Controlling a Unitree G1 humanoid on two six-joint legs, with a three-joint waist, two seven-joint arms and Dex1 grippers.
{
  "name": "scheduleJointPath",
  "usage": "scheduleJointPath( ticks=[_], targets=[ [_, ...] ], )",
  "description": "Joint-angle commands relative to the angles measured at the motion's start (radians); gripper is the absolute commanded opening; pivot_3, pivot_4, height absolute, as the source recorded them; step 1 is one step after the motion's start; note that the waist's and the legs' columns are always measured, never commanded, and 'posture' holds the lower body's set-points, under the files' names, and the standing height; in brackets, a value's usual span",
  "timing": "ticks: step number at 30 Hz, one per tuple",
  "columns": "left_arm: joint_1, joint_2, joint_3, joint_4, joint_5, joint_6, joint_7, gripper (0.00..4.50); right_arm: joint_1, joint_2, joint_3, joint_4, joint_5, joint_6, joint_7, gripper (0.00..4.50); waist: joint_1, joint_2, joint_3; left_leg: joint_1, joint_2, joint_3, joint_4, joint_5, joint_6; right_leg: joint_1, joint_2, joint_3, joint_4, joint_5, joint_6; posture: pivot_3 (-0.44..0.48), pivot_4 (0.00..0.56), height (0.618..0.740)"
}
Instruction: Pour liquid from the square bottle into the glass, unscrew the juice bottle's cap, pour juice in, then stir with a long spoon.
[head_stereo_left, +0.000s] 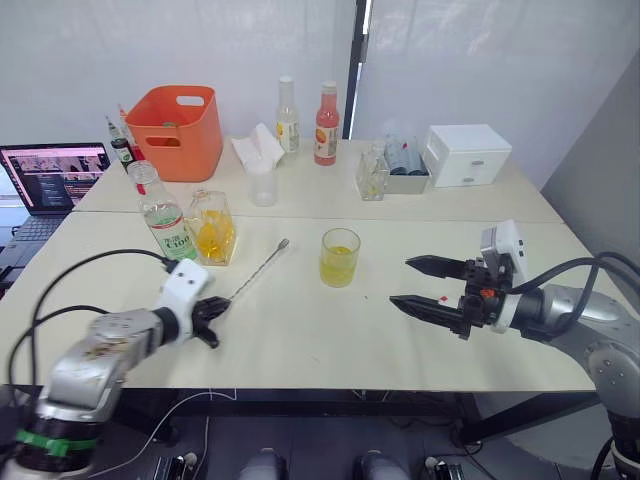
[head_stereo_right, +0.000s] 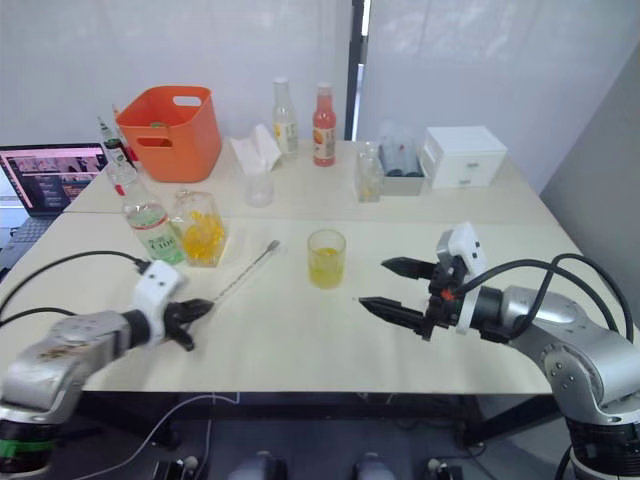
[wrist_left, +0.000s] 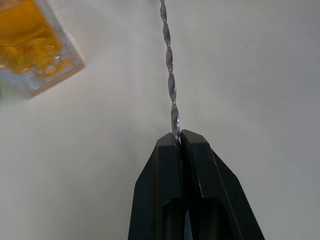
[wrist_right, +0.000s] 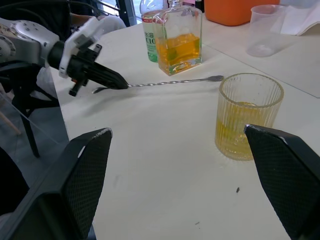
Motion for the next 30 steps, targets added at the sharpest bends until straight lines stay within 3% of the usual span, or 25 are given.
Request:
scheduleJointPath(
  ticks=[1,5,8,13,19,20,24,27,28,30],
  targets=[
    [0.038,0.068,0.019,0.044,0.018,-0.183,-0.167,0.03,-0.007,0.004,-0.024,-0.023,0.024,0.002,-0.015,4.5,0.004,0.0,0.0,0.0,0.0,0.0,0.0,0.0,0.0,0.0,0.0,0.0,0.0,0.0,0.0,0.0,0.15,0.715],
    [0.036,0.107,-0.018,0.121,0.035,-0.33,-0.325,0.03,-0.009,0.013,-0.01,-0.023,0.017,0.003,-0.031,4.5,0.013,0.0,0.0,-0.001,0.0,0.0,0.0,0.0,0.0,0.0,-0.001,-0.001,-0.004,0.0,0.0,0.0,0.15,0.715],
    [0.026,0.14,-0.076,0.213,0.116,-0.473,-0.407,0.03,-0.018,0.015,-0.005,-0.028,0.019,0.012,-0.04,4.5,0.01,0.0,0.0,-0.002,0.001,0.001,-0.001,0.0,0.0,0.0,-0.001,-0.001,-0.007,0.0,0.0,0.0,0.15,0.715],
    [-0.029,0.138,-0.156,0.322,0.209,-0.587,-0.437,0.03,-0.026,0.015,-0.009,-0.035,0.028,0.028,-0.05,4.5,0.01,0.0,0.0,-0.002,0.001,0.002,-0.004,0.0,0.0,-0.001,0.0,-0.001,-0.007,0.0,0.0,0.0,0.15,0.715],
    [-0.056,0.112,-0.177,0.34,0.228,-0.575,-0.433,0.03,-0.022,0.014,-0.018,-0.04,0.031,0.042,-0.062,4.5,0.011,0.002,-0.001,-0.002,0.001,0.002,-0.004,0.0,0.0,0.0,0.0,-0.001,-0.007,0.001,0.001,0.0,0.15,0.715],
    [-0.061,0.108,-0.172,0.343,0.232,-0.58,-0.422,0.68,-0.022,0.015,-0.017,-0.04,0.031,0.042,-0.064,4.5,0.011,0.002,-0.001,-0.001,0.001,0.002,-0.004,0.0,0.0,0.0,0.0,-0.001,-0.007,0.001,0.001,0.0,0.15,0.715],
    [-0.088,0.123,-0.155,0.35,0.201,-0.524,-0.455,1.96,-0.028,0.021,-0.01,-0.035,0.027,0.039,-0.072,4.5,0.011,0.002,-0.001,-0.001,0.0,0.002,-0.004,0.0,0.0,0.001,0.0,-0.001,-0.007,0.001,0.001,0.0,0.15,0.715],
    [-0.124,0.168,-0.16,0.312,0.147,-0.365,-0.534,3.01,-0.029,0.025,-0.006,-0.034,0.023,0.036,-0.077,4.5,0.006,0.002,-0.001,-0.002,0.001,0.002,-0.004,0.0,0.0,0.0,0.001,-0.001,-0.007,0.001,0.001,0.0,0.15,0.715],
    [-0.136,0.181,-0.169,0.302,0.139,-0.329,-0.56,3.28,-0.028,0.027,-0.004,-0.034,0.02,0.033,-0.08,4.5,0.005,0.002,-0.001,-0.002,0.001,0.002,-0.004,0.0,0.0,-0.001,0.001,-0.001,-0.007,0.001,0.001,0.0,0.15,0.715],
    [-0.152,0.193,-0.18,0.296,0.138,-0.301,-0.586,3.28,-0.027,0.031,0.0,-0.035,0.016,0.03,-0.085,4.5,0.003,0.002,-0.001,-0.003,0.0,0.001,-0.004,0.0,0.0,-0.001,0.002,-0.001,-0.007,0.001,0.001,0.0,0.15,0.715]
  ],
)
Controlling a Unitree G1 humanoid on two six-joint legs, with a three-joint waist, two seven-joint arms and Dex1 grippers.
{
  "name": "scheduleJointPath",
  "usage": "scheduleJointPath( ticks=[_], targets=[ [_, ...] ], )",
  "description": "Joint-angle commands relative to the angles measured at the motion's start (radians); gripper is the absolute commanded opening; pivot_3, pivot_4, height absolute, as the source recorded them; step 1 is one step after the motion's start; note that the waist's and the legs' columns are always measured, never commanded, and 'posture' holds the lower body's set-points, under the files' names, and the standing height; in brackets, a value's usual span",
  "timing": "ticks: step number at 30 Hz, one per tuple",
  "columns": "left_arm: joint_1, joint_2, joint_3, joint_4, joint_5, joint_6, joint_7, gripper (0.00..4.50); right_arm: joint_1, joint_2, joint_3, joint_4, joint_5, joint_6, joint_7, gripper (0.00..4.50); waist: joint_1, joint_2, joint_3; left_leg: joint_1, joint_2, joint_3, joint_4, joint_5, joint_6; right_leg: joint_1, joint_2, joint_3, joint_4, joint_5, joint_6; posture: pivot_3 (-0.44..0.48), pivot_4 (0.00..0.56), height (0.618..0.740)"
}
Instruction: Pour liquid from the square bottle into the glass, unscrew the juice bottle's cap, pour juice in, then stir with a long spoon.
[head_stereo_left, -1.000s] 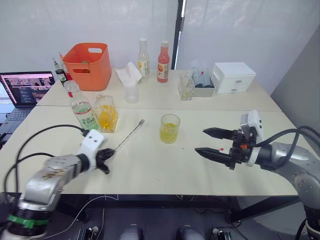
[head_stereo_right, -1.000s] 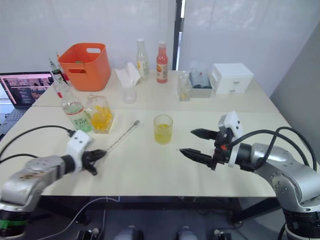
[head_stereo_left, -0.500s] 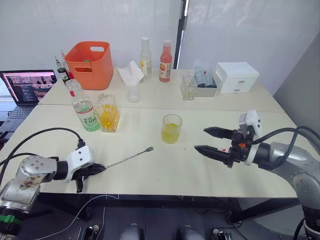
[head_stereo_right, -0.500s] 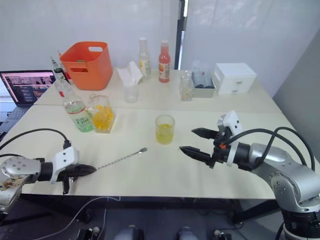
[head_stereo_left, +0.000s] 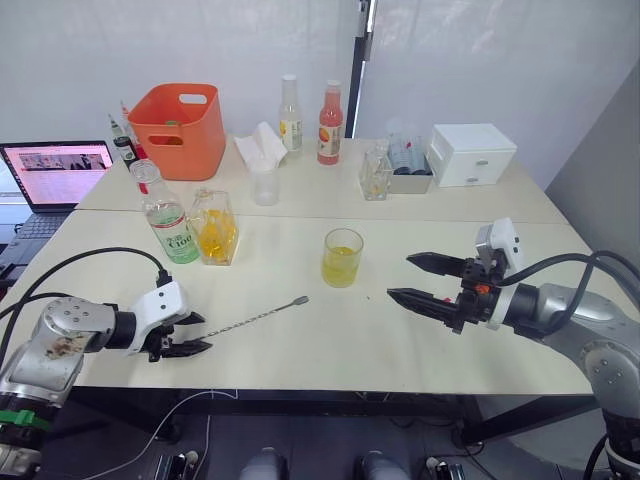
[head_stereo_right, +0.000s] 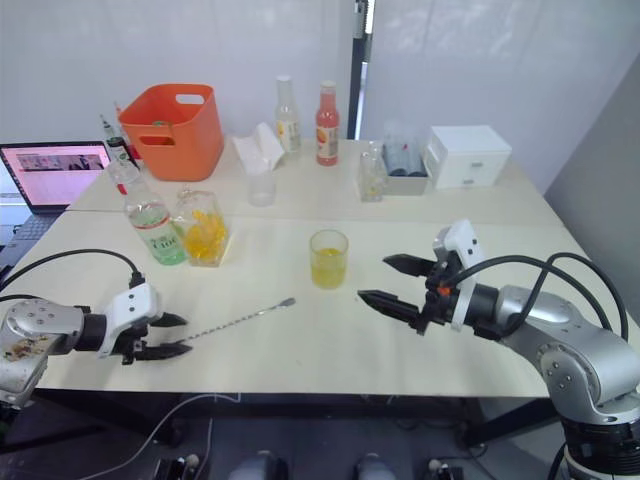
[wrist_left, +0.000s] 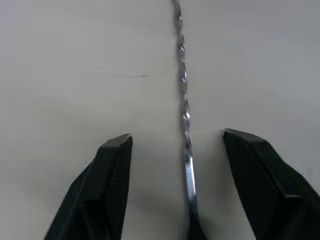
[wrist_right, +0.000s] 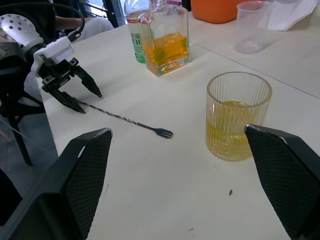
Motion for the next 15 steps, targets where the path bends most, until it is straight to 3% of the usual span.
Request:
scheduleJointPath(
  ticks=[1,9,15],
  targets=[
    [-0.04,0.024,-0.015,-0.029,-0.011,0.049,-0.048,3.28,-0.011,0.009,-0.007,-0.028,0.009,-0.01,-0.013,4.5,-0.001,0.0,0.0,0.0,0.0,0.0,0.0,0.0,0.0,0.0,0.0,0.0,0.0,0.0,0.0,0.0,0.15,0.715],
    [-0.089,-0.022,-0.08,0.043,0.056,0.02,-0.038,3.28,0.03,0.017,-0.026,-0.061,0.015,-0.008,-0.043,4.5,0.0,0.0,0.0,0.0,-0.001,0.0,0.0,0.0,0.0,0.001,0.0,0.0,0.0,0.0,0.0,0.0,0.15,0.715],
    [-0.091,-0.044,-0.109,0.071,0.087,-0.019,-0.055,1.43,0.03,0.015,-0.027,-0.063,0.014,-0.012,-0.052,4.5,0.003,0.0,0.0,0.001,-0.001,0.0,0.0,0.0,0.0,0.001,0.0,0.001,0.0,0.0,0.0,0.0,0.15,0.715]
  ],
)
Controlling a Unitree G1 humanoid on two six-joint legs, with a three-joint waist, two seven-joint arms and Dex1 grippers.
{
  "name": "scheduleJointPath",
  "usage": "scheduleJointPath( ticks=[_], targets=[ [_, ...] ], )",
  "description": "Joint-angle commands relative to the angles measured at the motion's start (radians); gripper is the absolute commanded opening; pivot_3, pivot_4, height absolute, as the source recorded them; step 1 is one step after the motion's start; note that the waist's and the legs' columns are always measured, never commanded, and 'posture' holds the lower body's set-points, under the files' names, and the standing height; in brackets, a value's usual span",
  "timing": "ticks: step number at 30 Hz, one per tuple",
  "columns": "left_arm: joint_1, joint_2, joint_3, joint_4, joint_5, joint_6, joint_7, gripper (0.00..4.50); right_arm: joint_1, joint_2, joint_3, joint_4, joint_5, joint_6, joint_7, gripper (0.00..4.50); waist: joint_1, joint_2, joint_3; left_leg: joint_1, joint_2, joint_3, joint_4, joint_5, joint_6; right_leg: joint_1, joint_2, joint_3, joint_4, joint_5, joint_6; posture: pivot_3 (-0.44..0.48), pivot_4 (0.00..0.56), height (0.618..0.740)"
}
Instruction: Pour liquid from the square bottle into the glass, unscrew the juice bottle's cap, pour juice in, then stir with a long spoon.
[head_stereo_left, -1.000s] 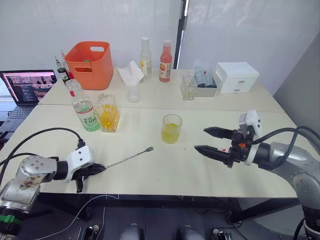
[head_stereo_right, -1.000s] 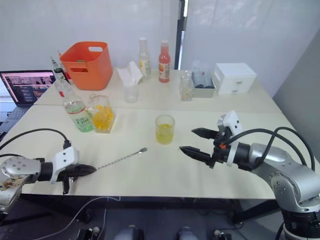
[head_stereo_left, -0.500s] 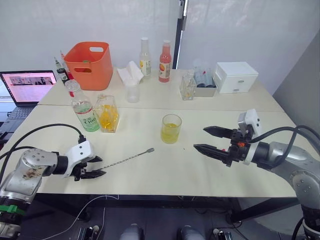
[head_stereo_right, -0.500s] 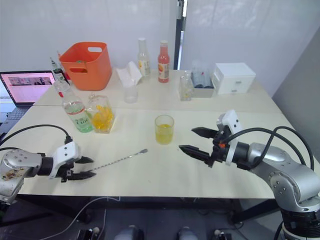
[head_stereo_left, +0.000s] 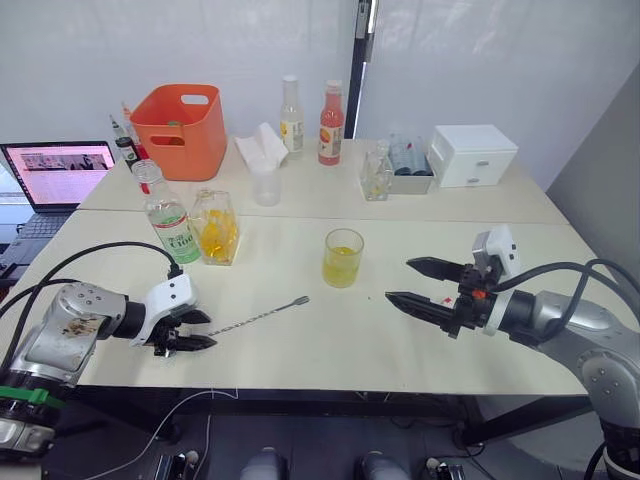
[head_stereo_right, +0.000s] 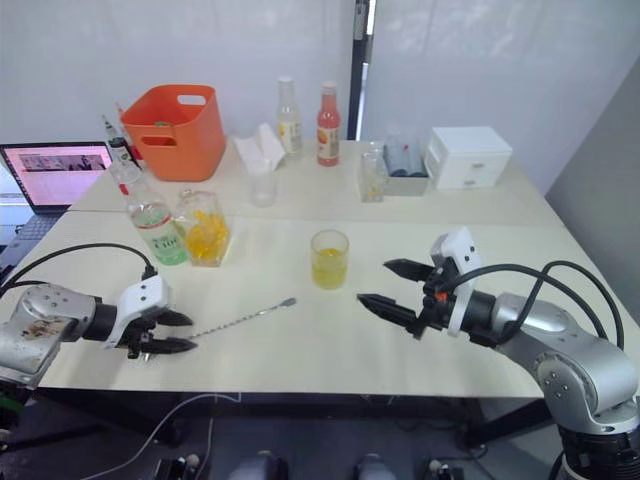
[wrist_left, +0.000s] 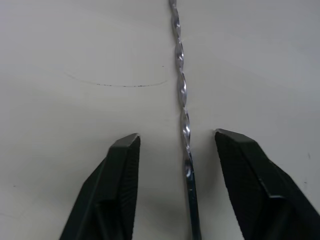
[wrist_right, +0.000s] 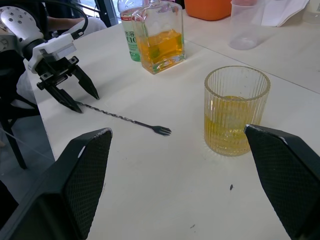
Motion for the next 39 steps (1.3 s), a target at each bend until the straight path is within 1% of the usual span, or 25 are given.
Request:
scheduleJointPath(
  ticks=[1,4,5,12,17,21,25,28,32,34,36,37,39],
  targets=[
    [0.02,-0.007,-0.036,0.004,0.019,-0.029,-0.029,1.1,-0.009,-0.003,-0.025,-0.026,0.013,-0.012,-0.005,4.5,-0.001,0.0,0.0,0.0,0.0,0.0,0.0,0.0,0.0,0.0,0.0,0.0,0.0,0.0,0.0,0.0,0.15,0.715],
    [0.023,-0.008,-0.03,0.013,0.011,-0.06,-0.045,0.1,-0.012,0.0,-0.022,-0.023,0.01,-0.016,-0.008,4.5,-0.001,0.0,0.0,0.0,0.0,0.0,0.0,0.0,0.0,0.0,0.0,0.0,0.0,0.0,0.0,0.0,0.15,0.715],
    [0.023,-0.008,-0.027,0.016,0.006,-0.064,-0.051,0.01,-0.012,0.0,-0.021,-0.021,0.009,-0.016,-0.008,4.5,-0.002,0.0,0.0,0.0,0.0,0.0,0.0,0.0,0.0,0.0,0.0,0.0,0.0,0.0,0.0,0.0,0.15,0.715],
    [-0.018,0.011,0.024,0.083,-0.031,-0.1,-0.101,0.01,-0.007,-0.003,-0.023,-0.012,0.002,-0.021,-0.002,4.5,-0.003,0.0,0.0,0.0,0.0,0.0,0.0,0.0,0.0,0.0,0.0,0.0,0.0,0.0,0.0,0.0,0.15,0.715],
    [-0.043,0.039,0.099,0.07,-0.127,-0.086,-0.179,0.01,-0.015,-0.009,-0.021,0.003,-0.008,-0.024,0.015,4.5,-0.006,0.0,0.0,-0.001,0.001,0.0,0.0,0.0,0.0,-0.001,0.001,0.0,0.0,0.0,0.0,0.0,0.15,0.715],
    [-0.034,0.062,0.167,0.013,-0.234,-0.001,-0.237,0.01,-0.028,-0.016,-0.022,0.017,-0.012,-0.025,0.029,4.5,-0.01,0.0,0.0,-0.001,0.001,0.0,0.0,0.0,0.0,-0.001,0.001,0.0,0.0,0.0,0.0,0.0,0.15,0.715],
    [-0.01,0.075,0.221,-0.109,-0.35,0.149,-0.236,0.01,-0.036,-0.015,-0.024,0.033,-0.019,-0.022,0.029,4.5,-0.01,0.0,0.0,-0.001,0.001,-0.001,0.0,0.0,0.0,-0.001,0.001,0.0,0.0,0.0,0.0,0.0,0.15,0.715],
    [-0.034,0.033,0.265,-0.183,-0.454,0.276,-0.166,0.01,-0.036,-0.004,-0.032,0.031,-0.009,-0.01,0.007,4.5,-0.009,0.0,0.0,-0.002,0.001,-0.001,0.0,0.0,0.0,-0.001,0.001,0.0,0.0,0.0,0.0,0.0,0.15,0.715],
    [-0.09,-0.095,0.304,-0.266,-0.57,0.389,-0.011,0.01,-0.072,0.068,-0.038,0.0,0.093,0.034,-0.074,4.5,-0.01,0.0,0.0,-0.002,0.001,-0.002,0.001,0.0,0.0,0.0,0.002,0.0,0.0,0.0,0.001,0.0,0.15,0.715],
    [-0.108,-0.162,0.311,-0.302,-0.609,0.417,0.061,0.01,-0.103,0.131,-0.026,-0.023,0.166,0.058,-0.14,4.5,-0.012,0.0,0.0,-0.002,0.001,-0.002,0.001,0.0,0.0,0.0,0.002,0.0,0.001,0.0,0.001,0.0,0.15,0.715],
    [-0.122,-0.226,0.309,-0.328,-0.628,0.422,0.126,0.01,-0.144,0.211,-0.005,-0.027,0.222,0.078,-0.237,4.5,-0.018,0.0,0.0,-0.001,0.001,-0.003,0.001,0.0,0.0,0.0,0.003,0.0,0.001,0.0,0.001,0.0,0.15,0.715],
    [-0.125,-0.243,0.309,-0.336,-0.633,0.424,0.146,0.01,-0.157,0.235,-0.001,-0.027,0.236,0.086,-0.27,4.5,-0.02,0.0,0.0,-0.001,0.001,-0.003,0.001,0.0,0.0,-0.001,0.003,0.0,0.002,0.001,0.001,0.0,0.15,0.715],
    [-0.13,-0.294,0.294,-0.364,-0.644,0.425,0.195,0.01,-0.196,0.32,0.019,-0.015,0.27,0.089,-0.372,4.5,-0.022,0.0,0.0,-0.002,0.001,-0.003,0.001,0.0,0.0,-0.001,0.003,0.0,0.002,0.001,0.001,0.0,0.15,0.715]
  ],
)
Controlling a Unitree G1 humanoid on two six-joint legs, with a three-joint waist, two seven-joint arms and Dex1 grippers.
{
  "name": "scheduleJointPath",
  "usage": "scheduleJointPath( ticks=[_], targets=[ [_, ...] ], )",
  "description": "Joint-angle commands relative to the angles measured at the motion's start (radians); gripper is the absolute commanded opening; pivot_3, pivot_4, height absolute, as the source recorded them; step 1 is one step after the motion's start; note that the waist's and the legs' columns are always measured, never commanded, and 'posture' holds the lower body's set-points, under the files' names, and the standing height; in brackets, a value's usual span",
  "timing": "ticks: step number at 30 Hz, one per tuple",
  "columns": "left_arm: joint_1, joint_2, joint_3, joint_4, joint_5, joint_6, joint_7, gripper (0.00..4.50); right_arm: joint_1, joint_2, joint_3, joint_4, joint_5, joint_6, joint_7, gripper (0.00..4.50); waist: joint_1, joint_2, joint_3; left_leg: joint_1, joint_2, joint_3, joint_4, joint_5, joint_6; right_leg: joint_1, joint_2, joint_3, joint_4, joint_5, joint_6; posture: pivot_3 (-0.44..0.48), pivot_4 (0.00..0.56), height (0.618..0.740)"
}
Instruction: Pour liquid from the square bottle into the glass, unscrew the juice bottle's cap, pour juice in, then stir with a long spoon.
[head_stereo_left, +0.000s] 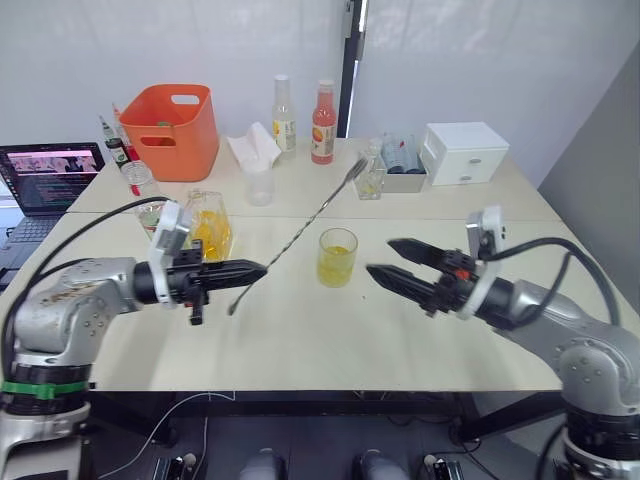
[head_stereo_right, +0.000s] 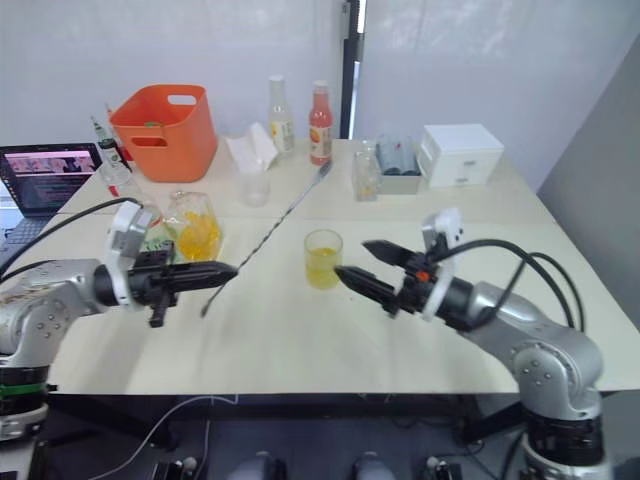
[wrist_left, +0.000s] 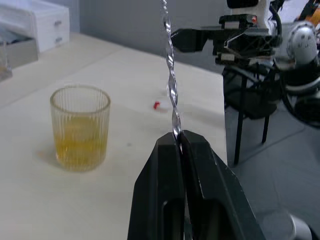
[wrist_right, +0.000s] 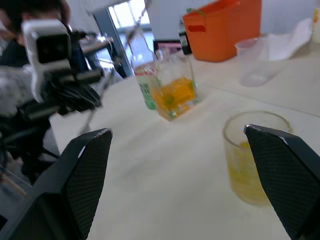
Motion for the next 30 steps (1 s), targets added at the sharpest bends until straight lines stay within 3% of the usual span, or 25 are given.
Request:
scheduleJointPath(
  ticks=[1,5,15,28,30],
  targets=[
    [-0.021,-0.055,0.003,-0.066,-0.033,-0.001,0.081,0.01,-0.063,0.12,0.005,0.008,0.101,0.002,-0.184,4.5,-0.001,0.0,0.0,0.0,0.0,0.0,0.0,0.0,0.0,0.0,0.0,0.0,0.0,0.0,0.0,0.0,0.15,0.715],
    [-0.019,-0.111,-0.02,-0.093,-0.028,-0.016,0.13,0.01,-0.115,0.234,0.01,0.053,0.186,0.004,-0.337,4.5,0.0,0.0,0.0,0.0,-0.001,0.0,0.0,0.0,0.0,-0.001,-0.001,0.0,0.002,0.0,0.0,0.0,0.15,0.715],
    [-0.022,-0.119,-0.049,-0.103,-0.022,-0.032,0.149,0.01,-0.14,0.237,0.02,0.062,0.293,-0.01,-0.41,4.5,-0.001,0.0,0.0,0.001,-0.002,0.0,0.0,0.0,0.0,-0.001,-0.002,0.0,0.003,0.0,0.0,0.0,0.15,0.715],
    [-0.025,-0.098,-0.065,-0.108,-0.01,-0.037,0.145,0.0,-0.155,0.241,0.026,0.061,0.336,-0.044,-0.453,0.2,-0.001,0.0,0.0,0.0,-0.002,0.0,0.0,0.0,0.0,-0.001,-0.002,0.0,0.003,0.0,0.0,0.0,0.15,0.715],
    [-0.029,-0.099,-0.066,-0.106,-0.008,-0.037,0.148,0.0,-0.154,0.235,0.029,0.063,0.34,-0.048,-0.453,0.04,-0.001,0.0,0.0,0.0,-0.001,0.0,0.0,0.0,0.0,-0.001,-0.002,0.0,0.003,0.0,0.0,0.0,0.15,0.715]
  ],
)
